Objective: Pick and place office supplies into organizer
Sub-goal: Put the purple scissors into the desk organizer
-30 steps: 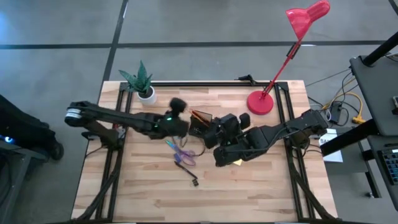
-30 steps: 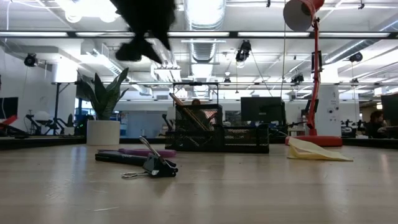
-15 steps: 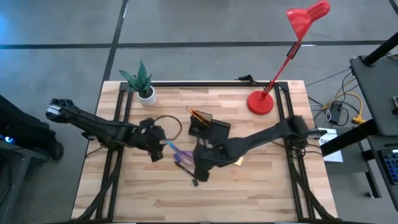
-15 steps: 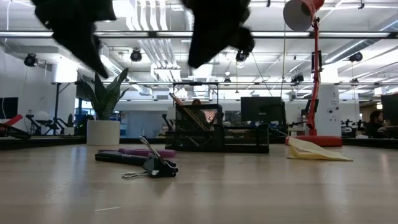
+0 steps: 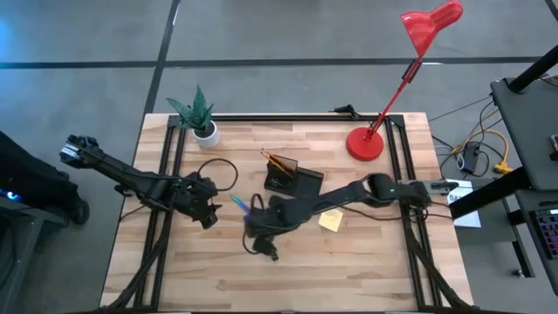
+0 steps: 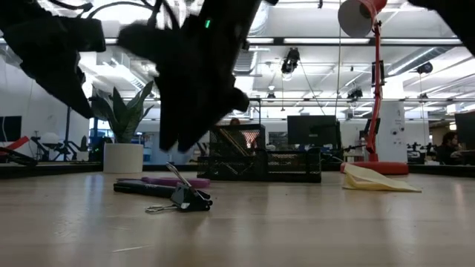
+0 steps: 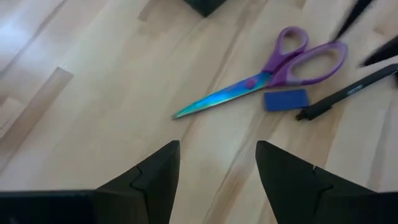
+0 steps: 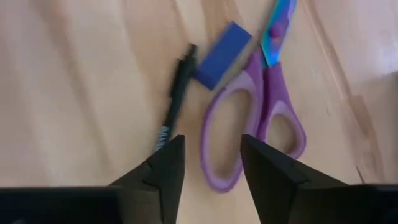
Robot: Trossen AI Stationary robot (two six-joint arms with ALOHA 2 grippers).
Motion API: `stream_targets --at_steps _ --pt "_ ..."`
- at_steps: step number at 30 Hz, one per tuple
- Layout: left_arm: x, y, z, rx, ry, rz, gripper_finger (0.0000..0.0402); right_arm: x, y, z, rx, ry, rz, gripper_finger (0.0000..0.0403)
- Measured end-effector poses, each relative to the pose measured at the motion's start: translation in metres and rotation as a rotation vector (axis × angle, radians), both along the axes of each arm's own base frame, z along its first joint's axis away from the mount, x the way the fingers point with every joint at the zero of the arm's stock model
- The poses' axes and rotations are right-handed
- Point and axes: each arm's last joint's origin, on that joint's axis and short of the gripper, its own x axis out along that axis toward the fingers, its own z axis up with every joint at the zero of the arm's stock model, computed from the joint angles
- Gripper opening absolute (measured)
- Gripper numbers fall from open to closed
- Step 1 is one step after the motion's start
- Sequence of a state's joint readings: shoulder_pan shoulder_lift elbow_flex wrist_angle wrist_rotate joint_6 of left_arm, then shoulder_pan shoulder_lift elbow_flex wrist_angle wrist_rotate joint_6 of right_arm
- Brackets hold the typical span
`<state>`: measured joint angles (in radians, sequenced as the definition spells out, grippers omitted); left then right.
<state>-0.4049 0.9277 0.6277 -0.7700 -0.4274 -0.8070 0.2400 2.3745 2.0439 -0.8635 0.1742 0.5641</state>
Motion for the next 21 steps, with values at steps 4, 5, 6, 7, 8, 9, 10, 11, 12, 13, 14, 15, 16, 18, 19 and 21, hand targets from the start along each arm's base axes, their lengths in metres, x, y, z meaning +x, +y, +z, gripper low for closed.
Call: stream_targets --at_steps 4,5,6,7,8,9,10,11,12,13,14,15,16,18,19,21 --pt "-0.001 0.0 0.001 -0.001 -0.009 -0.005 0.0196 0.005 -0.008 -0.007 -0.016 0.063 -0.018 0.0153" --pt "0.0 0.0 0.002 -0.002 -0.012 -0.006 0.0196 0.005 -0.009 -0.006 -0.022 0.076 -0.022 0.0152" --pt "-0.001 0.0 0.001 0.002 -0.007 -0.01 0.0196 0.005 -0.011 -0.006 -0.027 0.083 -0.025 0.0151" --pt "-0.001 0.0 0.002 0.003 -0.009 -0.013 0.0196 0.006 -0.012 -0.006 -0.028 0.084 -0.028 0.0149" --pt "-0.001 0.0 0.002 0.006 -0.011 -0.019 0.0196 0.007 -0.014 -0.006 -0.028 0.084 -0.03 0.0148" --pt "-0.001 0.0 0.002 0.012 -0.01 -0.025 0.0196 0.007 -0.015 -0.006 -0.029 0.083 -0.029 0.0147" --pt "-0.001 0.0 0.002 0.017 -0.008 -0.029 0.0196 0.008 -0.017 -0.006 -0.029 0.085 -0.022 0.0146" --pt "-0.001 0.0 0.002 0.023 -0.007 -0.032 0.0196 0.008 -0.019 -0.007 -0.03 0.084 -0.017 0.0146" --pt "-0.001 0.0 0.002 0.03 -0.006 -0.039 0.0196 0.009 -0.02 -0.008 -0.021 0.087 -0.007 0.0146" --pt "-0.001 0.0 0.002 0.033 -0.006 -0.043 0.0196 0.009 -0.021 -0.011 -0.009 0.097 0.002 0.0146" --pt "-0.001 0.0 0.002 0.035 -0.005 -0.044 0.0196 0.01 -0.022 -0.014 0.006 0.106 0.01 0.0146" --pt "-0.001 0.0 0.002 0.035 -0.005 -0.044 0.0196 0.01 -0.023 -0.017 0.02 0.115 0.016 0.0146" --pt "-0.001 0.001 0.002 0.036 -0.006 -0.043 0.0196 0.01 -0.024 -0.02 0.024 0.125 0.02 0.0145" --pt "-0.001 0.001 0.002 0.044 -0.008 -0.039 0.0196 0.012 -0.025 -0.024 0.023 0.121 0.021 0.0143" --pt "-0.001 0.001 0.002 0.045 -0.008 -0.038 0.0196 0.013 -0.026 -0.024 0.026 0.111 0.019 0.0142" --pt "-0.001 0.001 0.002 0.049 -0.009 -0.038 0.0196 0.014 -0.03 -0.025 0.024 0.105 0.014 0.014"
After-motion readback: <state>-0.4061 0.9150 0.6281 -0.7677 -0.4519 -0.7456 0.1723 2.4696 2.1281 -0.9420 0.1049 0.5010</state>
